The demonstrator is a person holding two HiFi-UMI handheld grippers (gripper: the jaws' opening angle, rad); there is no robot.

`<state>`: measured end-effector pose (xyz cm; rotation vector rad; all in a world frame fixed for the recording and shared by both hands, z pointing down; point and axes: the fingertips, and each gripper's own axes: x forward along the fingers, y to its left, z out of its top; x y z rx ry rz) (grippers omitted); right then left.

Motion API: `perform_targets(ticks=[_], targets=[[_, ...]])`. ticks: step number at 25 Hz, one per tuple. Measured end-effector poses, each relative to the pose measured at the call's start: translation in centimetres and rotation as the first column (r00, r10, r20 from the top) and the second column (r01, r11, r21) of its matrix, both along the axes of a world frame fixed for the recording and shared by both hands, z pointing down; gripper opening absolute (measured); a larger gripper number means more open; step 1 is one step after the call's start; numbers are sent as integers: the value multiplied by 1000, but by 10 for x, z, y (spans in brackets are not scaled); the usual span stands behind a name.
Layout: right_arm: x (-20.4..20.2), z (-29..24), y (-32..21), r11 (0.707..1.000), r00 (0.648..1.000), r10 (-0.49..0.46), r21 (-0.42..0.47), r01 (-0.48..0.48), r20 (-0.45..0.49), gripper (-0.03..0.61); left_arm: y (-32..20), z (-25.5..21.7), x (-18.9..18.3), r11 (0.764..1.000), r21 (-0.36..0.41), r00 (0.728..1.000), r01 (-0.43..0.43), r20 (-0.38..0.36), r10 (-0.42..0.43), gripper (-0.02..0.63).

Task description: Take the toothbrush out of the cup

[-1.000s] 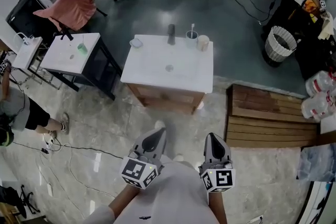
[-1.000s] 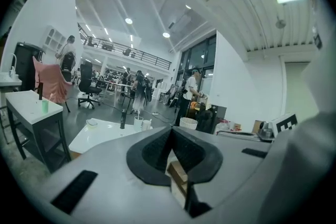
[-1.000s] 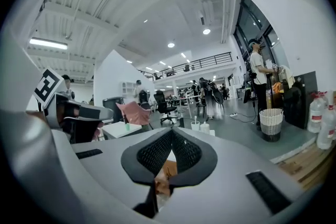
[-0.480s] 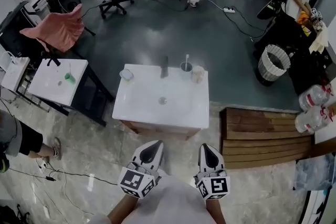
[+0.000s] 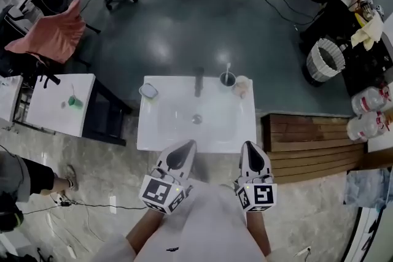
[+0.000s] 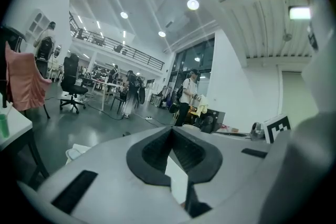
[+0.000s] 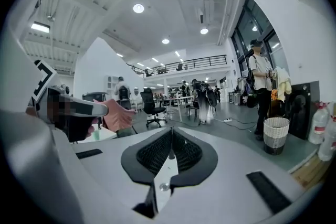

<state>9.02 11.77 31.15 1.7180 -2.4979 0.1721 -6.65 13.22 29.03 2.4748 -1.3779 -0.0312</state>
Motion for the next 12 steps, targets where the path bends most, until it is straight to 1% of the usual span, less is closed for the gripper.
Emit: perform_targets(ticks=[6,12], targets=[[-10,10,-39,999,999,40,-36,-40,-12,0,-37,11,-11,998,-30,999,-50,14,50,2],[-9,13,-67,998,1000,23,-60,-24,-11,0,-62,14,-11,998,-44,999,-41,25,42,2]])
